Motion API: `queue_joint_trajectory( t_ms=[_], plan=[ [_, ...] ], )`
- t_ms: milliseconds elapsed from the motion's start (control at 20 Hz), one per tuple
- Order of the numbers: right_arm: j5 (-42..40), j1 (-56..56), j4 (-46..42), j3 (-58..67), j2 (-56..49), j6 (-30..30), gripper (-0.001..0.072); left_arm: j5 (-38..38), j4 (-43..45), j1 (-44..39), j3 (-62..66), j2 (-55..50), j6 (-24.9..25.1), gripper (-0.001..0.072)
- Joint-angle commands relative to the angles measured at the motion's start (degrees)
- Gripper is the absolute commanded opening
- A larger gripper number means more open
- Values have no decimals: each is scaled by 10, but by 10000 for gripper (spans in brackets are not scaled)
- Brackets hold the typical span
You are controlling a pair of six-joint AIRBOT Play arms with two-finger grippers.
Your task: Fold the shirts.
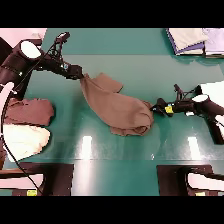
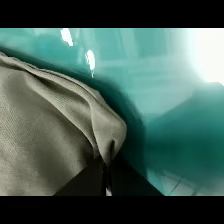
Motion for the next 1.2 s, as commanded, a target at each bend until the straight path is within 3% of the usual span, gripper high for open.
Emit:
queue_joint_trajectory(
  t_ms=[0, 200, 400, 650, 900, 1150],
  plan=[
    [-21, 6, 12, 56, 23, -25, 17, 11, 14, 1, 10, 25, -19, 26],
    [33, -10, -83, 186, 161, -23, 16, 13, 65, 1, 108, 125, -23, 26],
    [131, -49, -110, 328, 296, 3, 16, 15, 71, 1, 239, 234, -23, 26],
    [173, -101, -132, 452, 406, 26, 16, 38, 70, 1, 338, 330, -27, 26],
    [233, -196, -130, 574, 413, 45, 16, 66, 70, 1, 338, 364, -42, 25],
    [320, -228, -125, 678, 303, 96, 16, 42, 125, 1, 277, 328, -42, 26]
  ],
)
